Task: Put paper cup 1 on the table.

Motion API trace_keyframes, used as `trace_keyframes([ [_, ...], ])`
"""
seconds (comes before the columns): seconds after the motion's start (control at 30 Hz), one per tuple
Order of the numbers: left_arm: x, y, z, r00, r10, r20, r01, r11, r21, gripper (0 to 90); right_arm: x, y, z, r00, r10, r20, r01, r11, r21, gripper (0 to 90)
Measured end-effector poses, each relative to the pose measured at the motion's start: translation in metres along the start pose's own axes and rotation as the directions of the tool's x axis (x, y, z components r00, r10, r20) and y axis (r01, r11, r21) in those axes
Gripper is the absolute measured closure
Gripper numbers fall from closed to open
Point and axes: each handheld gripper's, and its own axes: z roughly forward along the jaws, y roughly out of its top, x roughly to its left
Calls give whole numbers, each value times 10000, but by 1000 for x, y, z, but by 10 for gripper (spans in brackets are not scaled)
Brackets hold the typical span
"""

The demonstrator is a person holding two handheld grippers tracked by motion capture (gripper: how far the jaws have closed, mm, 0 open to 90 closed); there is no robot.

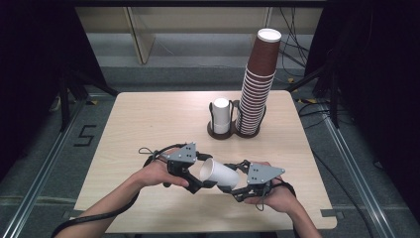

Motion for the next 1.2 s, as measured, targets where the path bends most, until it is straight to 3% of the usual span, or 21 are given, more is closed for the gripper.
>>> trace_keyframes([
  [0.17,-1,0,1,9999,100,58,-100,9999,19,171,0,0,1,9999,-127,-39,127,9999,49,341],
  [0.2,-1,0,0,9999,140,65,-140,9999,11,174,1,0,1,9999,64,-129,-63,9999,94,341],
  [0.27,-1,0,0,9999,152,71,-151,9999,-40,182,0,0,2,9999,-105,-66,105,9999,47,341],
  [0.3,0,0,1,9998,175,135,-173,9998,-135,184,1,-1,2,9999,64,-118,-63,9999,92,340],
  [0.7,-3,1,-1,9974,721,53,-722,9971,230,232,2,-2,4,10000,-15,-37,16,9996,269,337],
  [0.9,-5,1,-1,9961,873,92,-875,9958,279,241,4,-3,6,9993,363,-102,-356,9977,584,328],
  [0.97,-6,1,-1,9954,960,51,-961,9949,305,244,3,-3,7,9999,124,-34,-122,9982,579,327],
  [1.2,-8,6,0,9922,1246,-24,-1243,9908,540,253,4,-2,8,9991,418,65,-422,9966,703,319],
])
